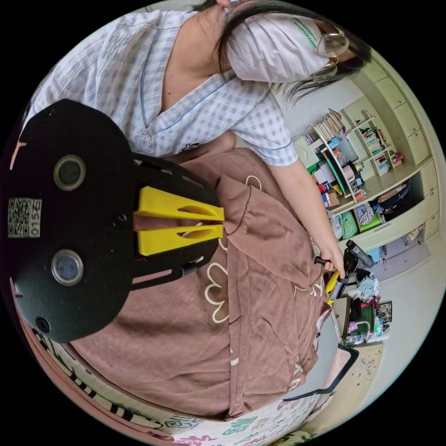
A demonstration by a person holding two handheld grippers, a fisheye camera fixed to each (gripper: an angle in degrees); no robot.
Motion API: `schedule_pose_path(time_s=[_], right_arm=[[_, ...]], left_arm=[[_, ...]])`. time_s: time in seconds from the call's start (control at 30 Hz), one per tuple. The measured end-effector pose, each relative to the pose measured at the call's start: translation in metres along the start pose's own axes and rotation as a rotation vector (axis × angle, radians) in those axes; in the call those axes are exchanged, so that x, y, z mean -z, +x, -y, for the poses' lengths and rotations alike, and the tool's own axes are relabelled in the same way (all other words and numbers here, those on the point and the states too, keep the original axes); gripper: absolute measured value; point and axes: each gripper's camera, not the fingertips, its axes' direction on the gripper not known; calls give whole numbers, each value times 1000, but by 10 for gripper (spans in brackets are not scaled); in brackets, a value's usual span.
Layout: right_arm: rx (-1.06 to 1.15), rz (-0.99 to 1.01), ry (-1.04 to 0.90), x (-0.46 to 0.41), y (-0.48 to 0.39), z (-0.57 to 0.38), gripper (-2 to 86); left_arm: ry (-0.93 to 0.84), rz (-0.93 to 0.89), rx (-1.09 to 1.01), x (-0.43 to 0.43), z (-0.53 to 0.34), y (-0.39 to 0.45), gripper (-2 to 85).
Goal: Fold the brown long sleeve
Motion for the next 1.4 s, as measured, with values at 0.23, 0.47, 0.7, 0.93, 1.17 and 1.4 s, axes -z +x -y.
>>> schedule_pose_path(time_s=[0.23, 0.47, 0.7, 0.93, 1.17, 1.4], right_arm=[[67, 132, 14, 24, 11, -21, -6], [96, 184, 22, 38, 14, -35, -7], [80, 178, 25, 40, 19, -34, -4], [66, 127, -35, 32, 20, -27, 0], [31, 50, -72, 40, 16, -30, 12], [142, -44, 169, 70, -31, -21, 39]], left_arm=[[58, -6, 53, 7, 10, -8, 94], [156, -173, 99, 28, 7, -11, 121], [36, 100, -28, 7, 20, 47, 51], [101, 90, -37, 10, 15, 39, 38], [198, -3, -64, 60, -15, 8, 79], [249, -45, -289, 158, -149, 5, 79]])
